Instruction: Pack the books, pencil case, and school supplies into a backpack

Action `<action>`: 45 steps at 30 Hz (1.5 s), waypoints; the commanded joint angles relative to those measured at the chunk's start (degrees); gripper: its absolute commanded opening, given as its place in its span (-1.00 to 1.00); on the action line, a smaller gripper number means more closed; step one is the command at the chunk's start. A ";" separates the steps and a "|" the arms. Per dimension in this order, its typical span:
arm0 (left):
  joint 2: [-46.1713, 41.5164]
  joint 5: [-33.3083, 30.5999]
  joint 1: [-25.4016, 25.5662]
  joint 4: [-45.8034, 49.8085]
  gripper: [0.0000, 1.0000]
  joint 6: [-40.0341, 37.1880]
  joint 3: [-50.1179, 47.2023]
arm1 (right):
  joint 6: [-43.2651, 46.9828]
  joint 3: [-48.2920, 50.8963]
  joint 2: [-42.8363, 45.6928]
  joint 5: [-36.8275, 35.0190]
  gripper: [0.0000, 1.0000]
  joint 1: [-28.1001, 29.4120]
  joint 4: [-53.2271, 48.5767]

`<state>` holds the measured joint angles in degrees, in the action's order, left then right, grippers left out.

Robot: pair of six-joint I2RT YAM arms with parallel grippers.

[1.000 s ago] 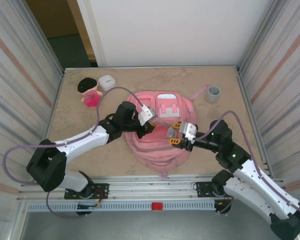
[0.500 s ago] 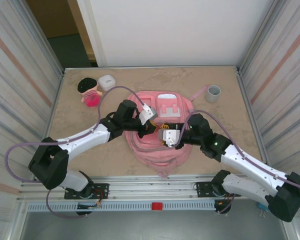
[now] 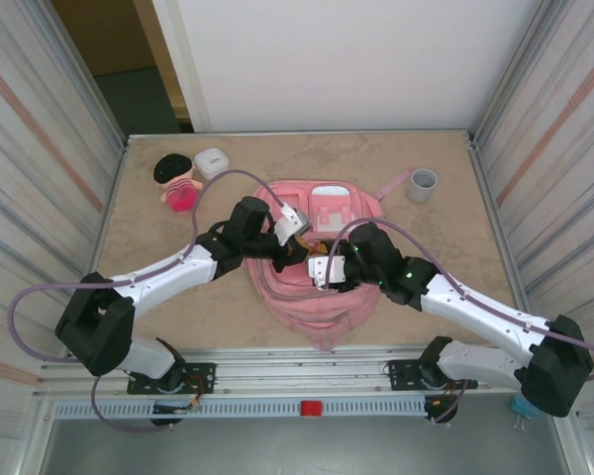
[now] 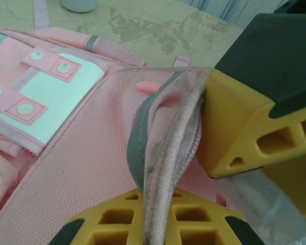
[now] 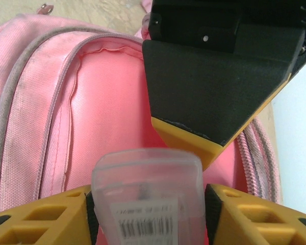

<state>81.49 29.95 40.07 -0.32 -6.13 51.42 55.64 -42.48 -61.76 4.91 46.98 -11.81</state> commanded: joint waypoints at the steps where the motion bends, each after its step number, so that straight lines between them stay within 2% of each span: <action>1: -4.68 5.73 0.44 -4.96 -0.88 0.48 2.41 | -3.61 -0.03 1.69 -4.53 0.22 -0.42 0.17; 5: -5.27 5.39 0.45 -5.01 -0.88 0.78 2.18 | -5.72 1.50 4.09 -4.57 0.29 -0.48 0.80; 10: -5.29 4.29 0.43 -5.37 -0.88 1.62 2.28 | -12.24 2.30 7.87 -0.76 -0.03 -0.41 -2.63; 14: -5.25 3.71 0.44 -5.83 -0.88 2.68 2.26 | -19.85 6.63 10.71 0.80 -0.14 0.89 -1.45; 21: -5.76 5.35 0.45 -6.23 -0.87 3.21 2.44 | -26.63 12.45 9.79 -3.16 -0.31 5.89 7.02; 28: -6.52 7.06 0.44 -9.24 -0.87 6.51 1.28 | -34.89 14.44 5.71 -4.90 -0.41 6.10 18.74; 30: -6.63 7.84 0.44 -10.45 -0.86 7.84 0.90 | -37.64 15.49 5.33 -6.25 -0.53 6.10 21.20; 33: -6.78 8.55 0.50 -13.16 -0.86 10.56 0.23 | -47.62 16.37 5.33 -9.89 -0.61 6.10 24.36; 37: -6.57 5.41 0.43 -14.00 -0.86 14.08 0.00 | -69.88 15.76 7.20 -13.22 -0.54 6.10 20.73; 42: -5.93 2.51 0.44 -13.59 -0.87 15.95 0.17 | -98.22 12.71 9.69 -11.56 -0.45 6.43 10.27; 45: -5.91 0.07 0.45 -13.09 -0.87 16.88 0.43 | -109.70 10.62 8.05 -9.81 -0.39 8.87 7.74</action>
<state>79.26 30.57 40.23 -5.58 8.03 50.72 -33.54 -28.95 -53.19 -5.76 53.69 1.28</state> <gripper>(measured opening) 0.109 0.295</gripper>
